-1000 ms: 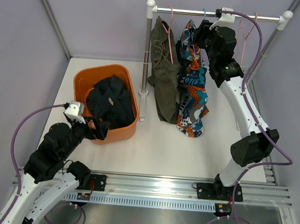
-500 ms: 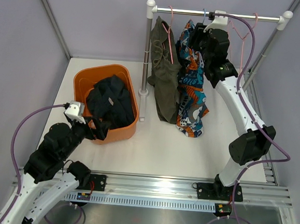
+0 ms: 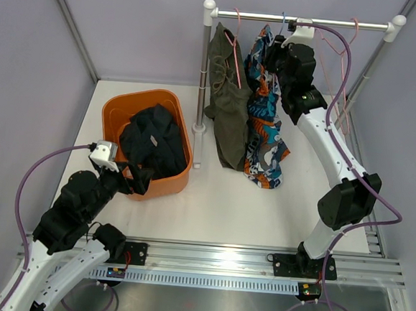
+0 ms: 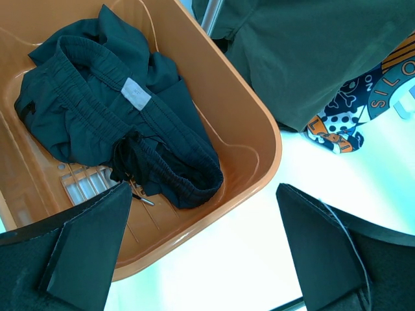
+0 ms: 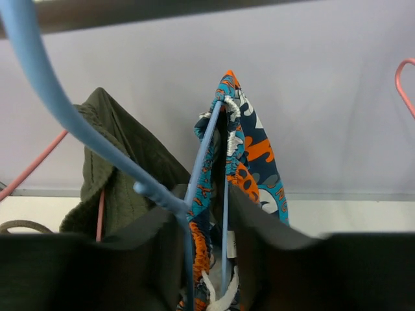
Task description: Remove the shorts from the hanger
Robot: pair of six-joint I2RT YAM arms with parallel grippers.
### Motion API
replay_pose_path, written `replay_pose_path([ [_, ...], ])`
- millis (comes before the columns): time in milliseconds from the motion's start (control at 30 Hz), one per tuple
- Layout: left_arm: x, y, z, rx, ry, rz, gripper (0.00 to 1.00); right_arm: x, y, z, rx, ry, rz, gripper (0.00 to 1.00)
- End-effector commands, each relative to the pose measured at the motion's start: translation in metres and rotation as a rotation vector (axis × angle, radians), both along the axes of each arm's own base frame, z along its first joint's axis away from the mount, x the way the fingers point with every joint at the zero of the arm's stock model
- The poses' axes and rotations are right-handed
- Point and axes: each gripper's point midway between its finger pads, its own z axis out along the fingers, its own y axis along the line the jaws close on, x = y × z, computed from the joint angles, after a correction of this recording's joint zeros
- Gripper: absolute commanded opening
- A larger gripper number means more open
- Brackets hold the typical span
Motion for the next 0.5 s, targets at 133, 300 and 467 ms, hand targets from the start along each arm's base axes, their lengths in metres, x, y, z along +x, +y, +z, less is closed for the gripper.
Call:
replay_pose_path([
  [133,0.001,0.001,0.004,-0.012,-0.017,0.011,0.99,-0.011,-0.006,0.047,0.033,-0.106,-0.038,0.00],
  [300,0.002,0.001,0.003,-0.009,-0.015,0.011,0.99,-0.023,-0.008,0.059,0.009,-0.113,-0.027,0.00],
  [467,0.002,0.000,0.003,-0.010,-0.013,0.010,0.99,-0.051,-0.018,0.091,-0.007,-0.164,-0.019,0.00],
])
